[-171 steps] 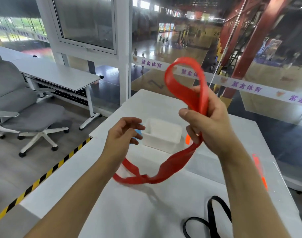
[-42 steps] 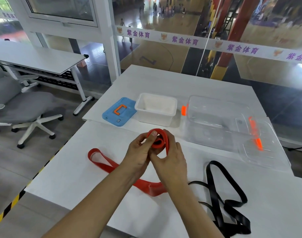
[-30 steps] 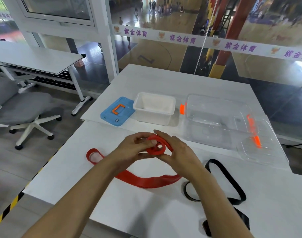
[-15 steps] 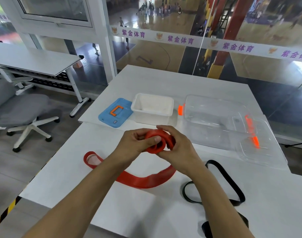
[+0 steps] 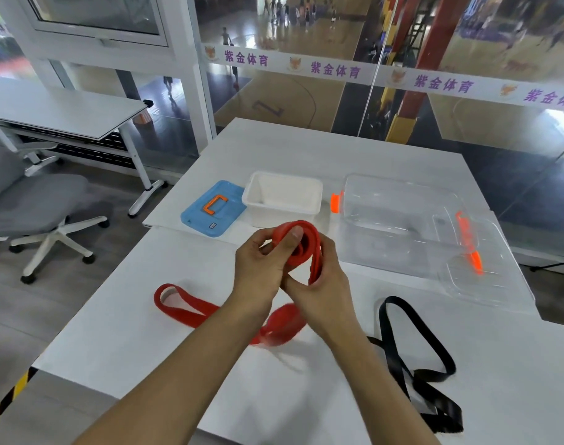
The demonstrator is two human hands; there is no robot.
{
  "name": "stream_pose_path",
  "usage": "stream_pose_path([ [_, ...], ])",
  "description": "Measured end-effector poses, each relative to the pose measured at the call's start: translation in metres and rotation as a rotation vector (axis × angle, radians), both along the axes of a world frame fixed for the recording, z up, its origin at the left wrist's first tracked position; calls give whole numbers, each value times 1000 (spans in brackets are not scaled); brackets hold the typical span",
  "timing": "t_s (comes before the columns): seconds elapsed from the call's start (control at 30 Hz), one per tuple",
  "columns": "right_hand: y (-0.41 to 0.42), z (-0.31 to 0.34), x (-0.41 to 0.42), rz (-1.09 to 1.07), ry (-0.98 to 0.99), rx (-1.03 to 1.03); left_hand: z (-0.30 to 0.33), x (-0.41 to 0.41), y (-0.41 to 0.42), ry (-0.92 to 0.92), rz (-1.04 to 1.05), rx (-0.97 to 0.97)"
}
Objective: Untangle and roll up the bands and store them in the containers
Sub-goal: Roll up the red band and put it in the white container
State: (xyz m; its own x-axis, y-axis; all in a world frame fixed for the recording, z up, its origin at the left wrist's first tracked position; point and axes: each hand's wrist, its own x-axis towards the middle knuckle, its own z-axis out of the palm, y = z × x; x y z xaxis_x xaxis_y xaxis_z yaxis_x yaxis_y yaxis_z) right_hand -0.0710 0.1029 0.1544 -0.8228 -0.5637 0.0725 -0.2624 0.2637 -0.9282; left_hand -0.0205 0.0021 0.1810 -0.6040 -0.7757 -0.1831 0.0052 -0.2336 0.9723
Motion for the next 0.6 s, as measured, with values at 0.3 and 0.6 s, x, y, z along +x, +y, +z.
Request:
stream_pose_path([
  [0.3,-1,2,-1,-127,53,1,-6,-5,-3,-97,-215,10],
  [0.6,-3,5,-1,-139,143,162,-10,4,-5,111,-81,277],
])
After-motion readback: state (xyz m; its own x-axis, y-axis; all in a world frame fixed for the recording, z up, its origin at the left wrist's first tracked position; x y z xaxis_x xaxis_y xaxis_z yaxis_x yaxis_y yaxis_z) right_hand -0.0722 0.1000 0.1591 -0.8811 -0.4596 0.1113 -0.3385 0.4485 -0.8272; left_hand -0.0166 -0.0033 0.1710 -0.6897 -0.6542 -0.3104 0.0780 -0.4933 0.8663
